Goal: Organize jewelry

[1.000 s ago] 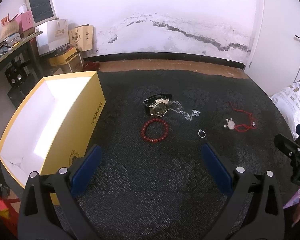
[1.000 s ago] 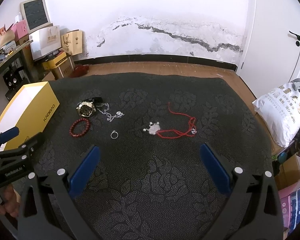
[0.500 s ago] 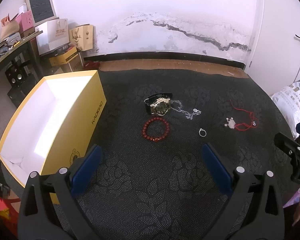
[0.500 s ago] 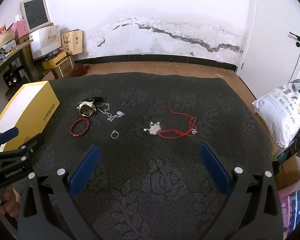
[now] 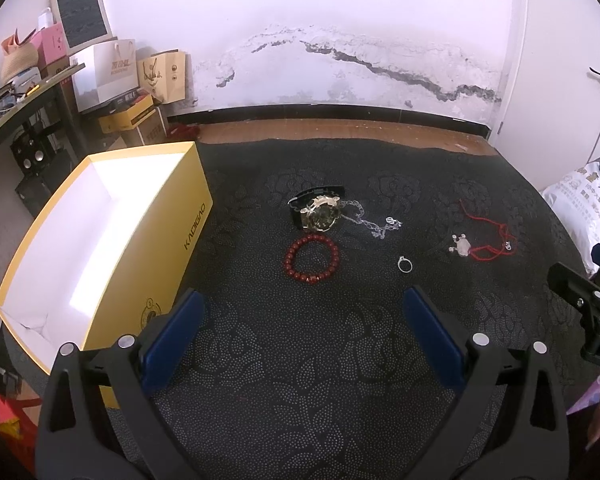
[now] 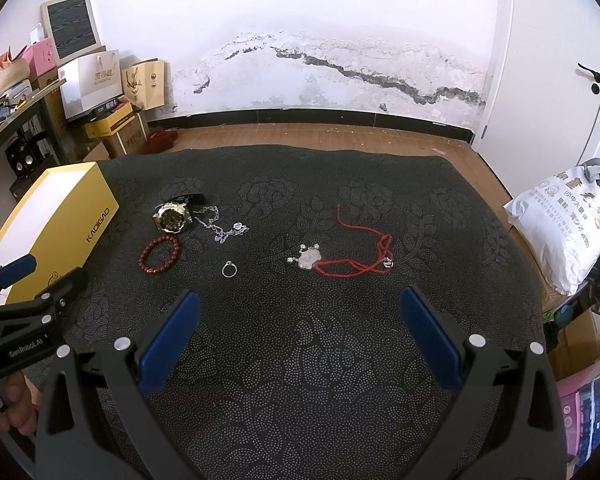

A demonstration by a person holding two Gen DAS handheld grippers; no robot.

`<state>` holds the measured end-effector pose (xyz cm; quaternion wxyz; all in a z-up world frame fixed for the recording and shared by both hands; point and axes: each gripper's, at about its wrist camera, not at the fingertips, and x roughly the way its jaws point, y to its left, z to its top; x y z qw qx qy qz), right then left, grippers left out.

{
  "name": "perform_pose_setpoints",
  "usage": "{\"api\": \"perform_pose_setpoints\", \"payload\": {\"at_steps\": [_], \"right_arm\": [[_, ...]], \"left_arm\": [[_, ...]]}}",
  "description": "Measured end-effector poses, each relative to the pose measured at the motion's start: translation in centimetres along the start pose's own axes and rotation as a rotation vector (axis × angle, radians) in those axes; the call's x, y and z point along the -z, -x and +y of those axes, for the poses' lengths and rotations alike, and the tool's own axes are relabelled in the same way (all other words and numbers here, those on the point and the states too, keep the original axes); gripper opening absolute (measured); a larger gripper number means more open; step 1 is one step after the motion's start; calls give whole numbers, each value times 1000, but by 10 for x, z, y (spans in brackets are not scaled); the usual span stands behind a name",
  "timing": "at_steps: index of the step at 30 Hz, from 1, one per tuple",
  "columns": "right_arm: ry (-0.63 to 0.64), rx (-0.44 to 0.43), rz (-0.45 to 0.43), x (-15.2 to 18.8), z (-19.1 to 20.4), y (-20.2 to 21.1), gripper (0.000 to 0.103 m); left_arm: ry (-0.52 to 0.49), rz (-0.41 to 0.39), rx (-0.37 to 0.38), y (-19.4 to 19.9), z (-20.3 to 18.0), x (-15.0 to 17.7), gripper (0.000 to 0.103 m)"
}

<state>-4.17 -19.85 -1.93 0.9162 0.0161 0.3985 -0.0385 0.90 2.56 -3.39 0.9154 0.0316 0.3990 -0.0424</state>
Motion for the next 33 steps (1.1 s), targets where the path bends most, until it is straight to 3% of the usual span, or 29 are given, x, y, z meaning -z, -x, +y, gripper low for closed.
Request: {"api": "perform_pose_setpoints", "payload": {"at_steps": [33], "right_arm": [[1,1,0,0,1,0,96]], "left_arm": [[-7,9,0,0,-1,1,97]]}}
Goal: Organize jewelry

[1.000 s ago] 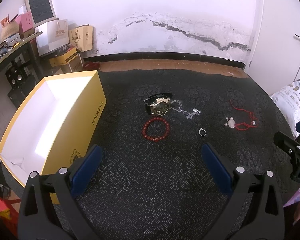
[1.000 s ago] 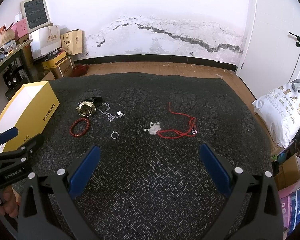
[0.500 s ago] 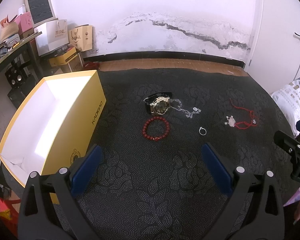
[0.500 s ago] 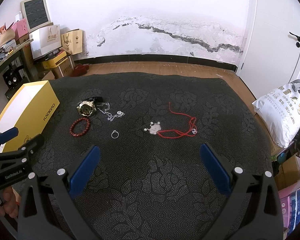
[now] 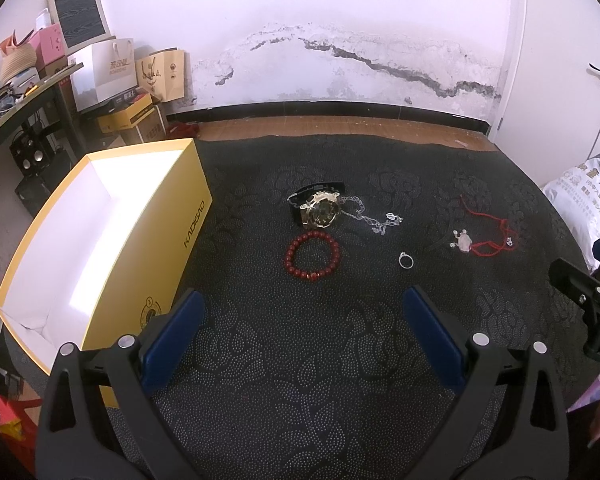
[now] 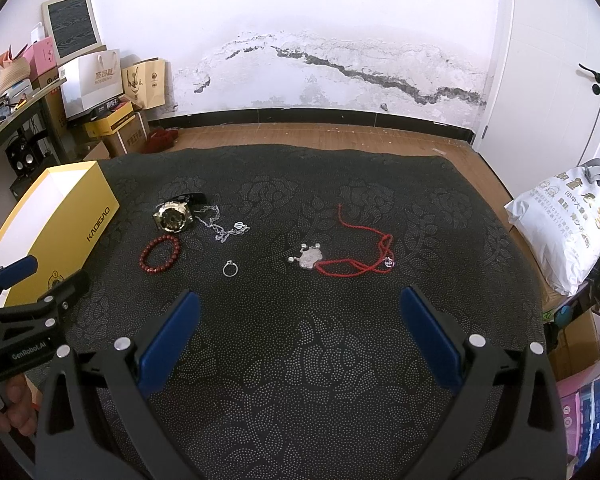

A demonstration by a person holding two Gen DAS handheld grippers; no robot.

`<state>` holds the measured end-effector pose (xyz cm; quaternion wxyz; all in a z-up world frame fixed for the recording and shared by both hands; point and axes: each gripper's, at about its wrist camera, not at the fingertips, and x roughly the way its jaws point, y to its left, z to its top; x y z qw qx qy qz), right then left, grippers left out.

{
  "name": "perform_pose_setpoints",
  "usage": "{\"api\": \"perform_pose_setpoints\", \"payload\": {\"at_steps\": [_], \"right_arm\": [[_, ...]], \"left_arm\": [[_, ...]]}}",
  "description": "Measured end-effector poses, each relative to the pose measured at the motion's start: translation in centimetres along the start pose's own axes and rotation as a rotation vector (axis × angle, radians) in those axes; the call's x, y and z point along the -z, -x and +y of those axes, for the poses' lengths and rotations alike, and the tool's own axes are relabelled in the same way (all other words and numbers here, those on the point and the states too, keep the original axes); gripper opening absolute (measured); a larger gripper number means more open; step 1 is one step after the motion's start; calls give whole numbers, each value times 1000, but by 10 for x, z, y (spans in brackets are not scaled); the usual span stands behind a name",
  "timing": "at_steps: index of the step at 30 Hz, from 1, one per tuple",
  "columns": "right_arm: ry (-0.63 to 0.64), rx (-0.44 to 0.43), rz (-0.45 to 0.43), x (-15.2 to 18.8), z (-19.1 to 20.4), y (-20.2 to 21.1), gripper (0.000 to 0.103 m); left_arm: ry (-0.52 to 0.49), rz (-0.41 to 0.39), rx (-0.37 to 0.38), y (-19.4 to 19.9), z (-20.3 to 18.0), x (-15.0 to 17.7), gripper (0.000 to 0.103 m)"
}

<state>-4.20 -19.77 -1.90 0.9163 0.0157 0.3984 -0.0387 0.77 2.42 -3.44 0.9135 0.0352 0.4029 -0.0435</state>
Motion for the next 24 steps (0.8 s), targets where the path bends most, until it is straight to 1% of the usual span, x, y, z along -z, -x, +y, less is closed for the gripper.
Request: {"api": "perform_pose_setpoints", "payload": {"at_steps": [24], "right_arm": [[-2,-3,1,0,0,0,96]], "left_arm": [[1,3,0,-2,1,3,97]]}}
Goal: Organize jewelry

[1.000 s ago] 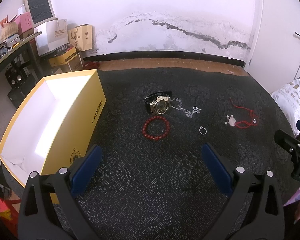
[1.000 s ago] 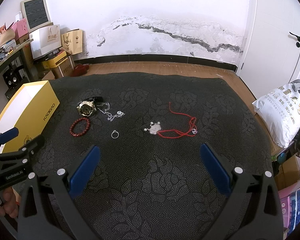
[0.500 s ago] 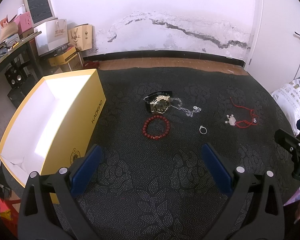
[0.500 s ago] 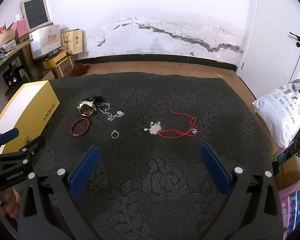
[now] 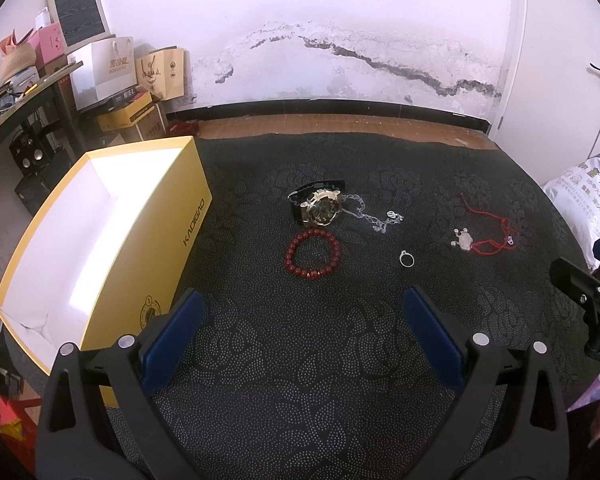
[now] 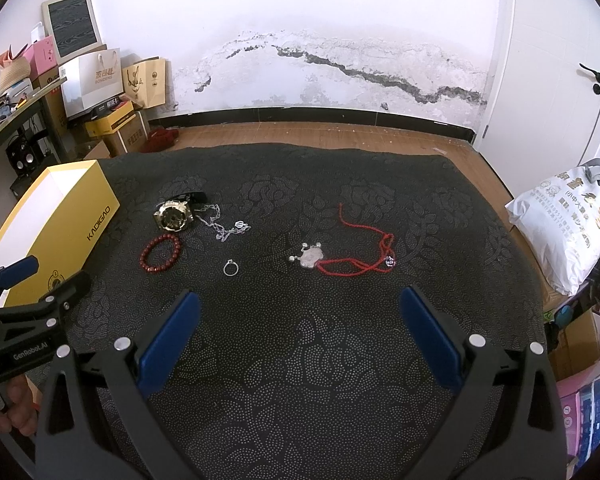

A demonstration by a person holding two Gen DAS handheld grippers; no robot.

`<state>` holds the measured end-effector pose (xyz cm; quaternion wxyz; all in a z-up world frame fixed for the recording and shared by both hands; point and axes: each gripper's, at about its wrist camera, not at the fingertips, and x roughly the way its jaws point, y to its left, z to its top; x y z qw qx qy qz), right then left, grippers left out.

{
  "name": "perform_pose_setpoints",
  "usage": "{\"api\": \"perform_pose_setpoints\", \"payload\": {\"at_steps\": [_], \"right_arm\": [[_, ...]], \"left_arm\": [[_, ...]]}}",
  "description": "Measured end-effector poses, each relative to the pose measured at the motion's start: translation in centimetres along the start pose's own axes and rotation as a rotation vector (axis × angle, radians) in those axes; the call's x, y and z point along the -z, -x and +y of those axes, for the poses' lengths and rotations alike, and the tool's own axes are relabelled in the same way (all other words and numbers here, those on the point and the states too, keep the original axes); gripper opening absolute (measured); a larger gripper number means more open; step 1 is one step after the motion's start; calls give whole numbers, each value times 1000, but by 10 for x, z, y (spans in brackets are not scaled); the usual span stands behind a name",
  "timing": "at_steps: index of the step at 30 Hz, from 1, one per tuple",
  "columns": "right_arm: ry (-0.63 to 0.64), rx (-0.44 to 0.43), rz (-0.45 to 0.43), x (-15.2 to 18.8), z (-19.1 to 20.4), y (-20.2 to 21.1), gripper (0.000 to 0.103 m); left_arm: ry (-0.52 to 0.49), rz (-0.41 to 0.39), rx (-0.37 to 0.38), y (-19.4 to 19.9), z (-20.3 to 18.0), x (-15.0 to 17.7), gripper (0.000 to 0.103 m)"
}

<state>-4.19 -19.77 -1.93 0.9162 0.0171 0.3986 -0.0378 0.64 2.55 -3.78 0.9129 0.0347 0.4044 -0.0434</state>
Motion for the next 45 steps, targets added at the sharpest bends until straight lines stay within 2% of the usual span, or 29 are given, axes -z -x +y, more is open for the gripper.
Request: {"api": "perform_pose_setpoints", "payload": {"at_steps": [27,36,40,43,45], "right_arm": [[-1,-3,15,1,2,-13,96],[4,-8,25,-11,2,-43,96],[7,-4,31,-16,1,-63,96],[10,-2,50,-18,-1,-80,96],[8,12,64,-18,-4,-93,96]], "left_arm": [[7,22,5,-15,1,-6,97],[25,51,-22,-55,0,-17,97],[20,62,-31,-78,-2,-23,97],[26,75,-9,-93,-4,-27,97],[13,68,-27,-105,-9,-31,97]]}}
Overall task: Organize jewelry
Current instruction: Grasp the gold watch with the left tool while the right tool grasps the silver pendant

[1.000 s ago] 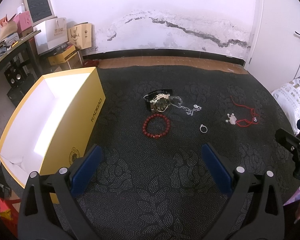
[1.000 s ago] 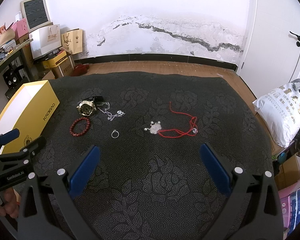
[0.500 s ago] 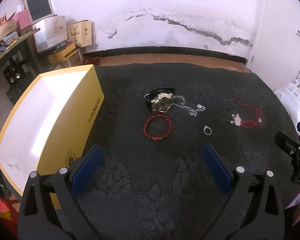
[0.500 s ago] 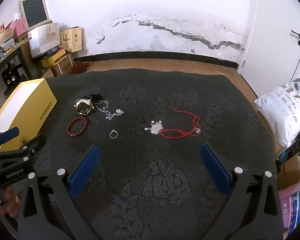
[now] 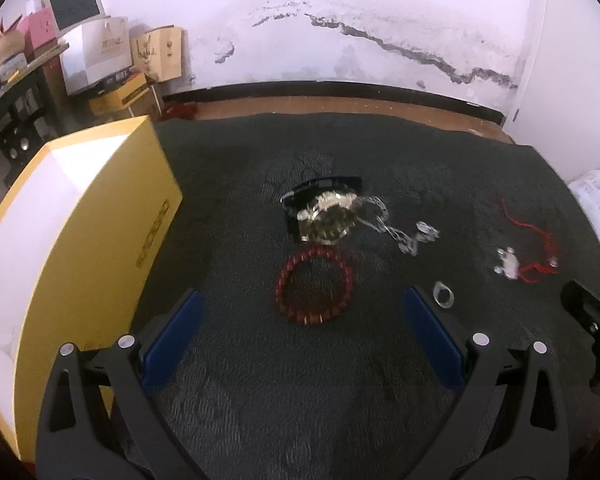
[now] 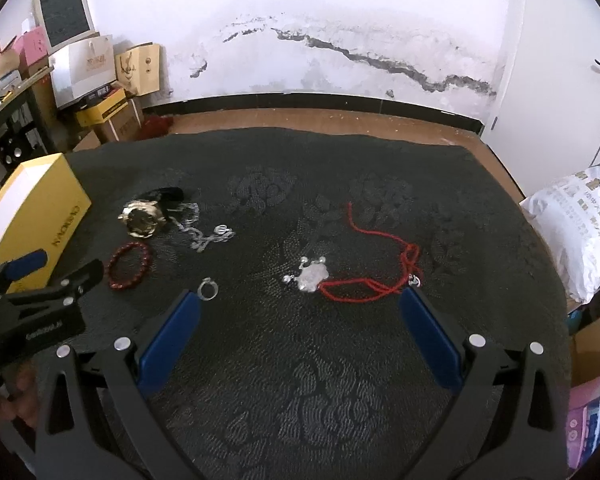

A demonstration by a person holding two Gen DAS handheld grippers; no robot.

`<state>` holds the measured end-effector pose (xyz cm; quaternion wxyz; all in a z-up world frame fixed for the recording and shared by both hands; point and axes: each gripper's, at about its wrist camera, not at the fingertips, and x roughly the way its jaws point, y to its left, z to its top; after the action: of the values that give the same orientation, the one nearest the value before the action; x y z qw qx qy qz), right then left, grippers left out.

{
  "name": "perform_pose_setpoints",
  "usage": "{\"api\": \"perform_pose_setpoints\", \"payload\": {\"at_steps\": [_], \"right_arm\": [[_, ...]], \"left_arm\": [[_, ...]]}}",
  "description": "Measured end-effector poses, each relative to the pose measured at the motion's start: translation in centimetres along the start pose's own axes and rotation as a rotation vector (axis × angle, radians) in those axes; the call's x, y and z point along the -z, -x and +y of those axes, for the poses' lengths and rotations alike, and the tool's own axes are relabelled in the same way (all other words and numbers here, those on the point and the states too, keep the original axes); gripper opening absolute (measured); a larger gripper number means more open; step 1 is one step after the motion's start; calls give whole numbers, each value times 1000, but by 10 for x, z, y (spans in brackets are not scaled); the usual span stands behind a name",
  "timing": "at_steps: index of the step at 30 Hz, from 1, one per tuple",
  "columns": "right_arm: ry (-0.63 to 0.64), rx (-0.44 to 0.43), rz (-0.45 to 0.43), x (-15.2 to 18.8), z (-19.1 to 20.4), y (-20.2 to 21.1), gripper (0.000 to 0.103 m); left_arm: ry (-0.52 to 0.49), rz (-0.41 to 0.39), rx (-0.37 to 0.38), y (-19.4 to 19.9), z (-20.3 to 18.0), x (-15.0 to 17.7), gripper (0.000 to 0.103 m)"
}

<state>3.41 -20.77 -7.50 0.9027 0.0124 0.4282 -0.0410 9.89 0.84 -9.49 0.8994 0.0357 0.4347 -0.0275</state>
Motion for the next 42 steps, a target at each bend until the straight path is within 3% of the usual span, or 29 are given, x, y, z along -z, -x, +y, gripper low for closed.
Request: {"api": "perform_pose_setpoints", "payload": {"at_steps": [12,19,23,42], "right_arm": [[-35,-25,57,0,-24,-52,96],[45,-3,88,4,-16,-89,96],[27,-23,102,6,-18,-107,97],[29,-28,73,10,-20,-109,97]], "left_arm": [[-38,6,-36,-68,-19,-22,97],[-60,26,-5,-101,-26,-26,97],[-21,40,39,-108,-18,-32,97],[-30,41,38,-108,-19,-31,98]]}}
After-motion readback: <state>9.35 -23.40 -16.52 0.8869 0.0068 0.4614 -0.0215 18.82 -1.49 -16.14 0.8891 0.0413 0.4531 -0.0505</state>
